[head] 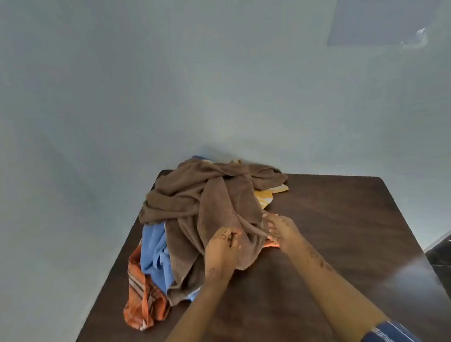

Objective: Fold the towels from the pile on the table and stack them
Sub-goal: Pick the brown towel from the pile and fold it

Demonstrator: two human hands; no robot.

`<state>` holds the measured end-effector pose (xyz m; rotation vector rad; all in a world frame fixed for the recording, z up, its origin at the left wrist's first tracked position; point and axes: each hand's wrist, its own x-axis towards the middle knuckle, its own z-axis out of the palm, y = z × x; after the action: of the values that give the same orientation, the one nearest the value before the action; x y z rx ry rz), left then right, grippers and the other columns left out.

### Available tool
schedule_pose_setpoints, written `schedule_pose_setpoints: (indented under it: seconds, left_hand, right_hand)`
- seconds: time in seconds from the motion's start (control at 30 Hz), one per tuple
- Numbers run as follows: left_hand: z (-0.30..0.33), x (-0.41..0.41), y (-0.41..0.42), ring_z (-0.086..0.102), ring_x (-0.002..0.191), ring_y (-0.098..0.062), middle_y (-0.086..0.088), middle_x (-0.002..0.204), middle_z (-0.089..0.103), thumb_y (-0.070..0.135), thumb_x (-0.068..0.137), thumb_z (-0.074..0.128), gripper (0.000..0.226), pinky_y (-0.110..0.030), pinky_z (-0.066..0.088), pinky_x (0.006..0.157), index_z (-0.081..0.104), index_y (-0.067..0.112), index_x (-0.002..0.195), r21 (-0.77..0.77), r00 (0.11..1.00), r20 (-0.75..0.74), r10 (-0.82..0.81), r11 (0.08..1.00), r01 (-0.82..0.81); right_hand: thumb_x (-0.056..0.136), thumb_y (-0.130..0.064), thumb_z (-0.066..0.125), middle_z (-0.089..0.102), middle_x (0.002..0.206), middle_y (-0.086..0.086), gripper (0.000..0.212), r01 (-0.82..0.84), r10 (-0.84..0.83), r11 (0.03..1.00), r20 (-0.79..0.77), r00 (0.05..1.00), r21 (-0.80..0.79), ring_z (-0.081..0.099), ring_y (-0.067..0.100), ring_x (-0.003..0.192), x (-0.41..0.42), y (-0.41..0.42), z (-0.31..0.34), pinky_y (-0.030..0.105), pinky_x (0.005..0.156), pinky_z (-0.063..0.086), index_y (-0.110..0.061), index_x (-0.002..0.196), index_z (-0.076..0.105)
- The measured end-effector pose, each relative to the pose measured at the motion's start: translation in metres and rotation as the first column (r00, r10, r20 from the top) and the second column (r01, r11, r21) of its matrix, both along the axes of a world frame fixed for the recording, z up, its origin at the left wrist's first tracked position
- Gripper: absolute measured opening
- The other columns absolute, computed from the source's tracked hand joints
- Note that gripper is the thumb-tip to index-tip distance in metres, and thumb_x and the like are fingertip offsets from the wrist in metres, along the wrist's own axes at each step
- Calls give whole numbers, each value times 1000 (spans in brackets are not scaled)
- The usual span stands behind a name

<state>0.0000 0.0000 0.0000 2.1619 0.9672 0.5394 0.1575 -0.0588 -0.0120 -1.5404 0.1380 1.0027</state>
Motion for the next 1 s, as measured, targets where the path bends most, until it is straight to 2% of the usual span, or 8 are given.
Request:
schedule_pose_setpoints:
  seconds: [0.07,0.17,0.43,0.57,0.67,0.77,0.87,1.0]
  left_hand:
    - [8,15,11,55,86,-1,12,96,60,14,94,51,17,-15,45,84,66,19,97,-24,998,53,-19,1000,21]
    - [22,38,25,52,87,8,18,99,55,15,93,52,18,-2,39,77,62,25,103,-20,989,72,-127,991,129]
    - [33,80,69,45,126,-16,-2,137,47,15,88,59,50,-23,35,106,45,15,136,-52,929,-68,-364,931,361]
    - [32,94,72,46,122,-17,-4,134,50,54,76,47,69,-17,26,105,47,16,134,97,888,-102,-448,884,458]
    - [34,100,61,55,101,-12,4,112,59,33,80,62,37,-19,42,87,51,30,116,167,927,7,-375,914,369]
    - [43,109,46,56,83,-9,12,87,58,30,84,58,14,-33,48,75,52,32,96,171,937,166,-308,944,281]
    - [57,124,26,54,94,-3,16,104,58,38,81,53,30,-24,47,83,55,30,110,210,937,179,-301,942,262]
    - [74,143,10,53,85,-11,8,94,59,31,82,53,13,-32,48,76,60,22,89,334,972,185,-147,939,79]
  right_hand:
    - [70,-25,77,60,102,10,43,-25,25,1000,-14,1000,-14,60,22,83,2,11,0,30,59,48,-8,108,64]
    - [83,-3,65,61,79,9,9,22,-22,999,-2,1000,33,58,19,71,4,22,0,34,62,50,-2,92,64]
    - [80,7,58,57,85,17,12,137,-182,963,186,965,231,56,26,76,32,42,32,35,65,50,-4,74,55]
    - [81,4,58,56,79,9,14,182,-290,929,326,900,322,53,18,71,62,45,77,27,56,44,-9,77,55]
    - [82,1,60,58,84,6,12,207,-348,903,358,867,375,54,17,79,80,35,102,28,60,46,-11,80,58]
    - [86,-2,61,59,89,8,11,147,-292,895,303,907,421,57,17,81,84,15,116,25,56,52,-3,96,58]
    - [89,-4,59,64,86,10,17,67,-217,877,268,939,476,62,19,78,85,-9,126,22,54,54,3,104,60]
    - [89,5,48,67,79,12,14,-135,-24,818,267,964,560,66,17,74,80,-38,131,23,64,55,5,97,59]
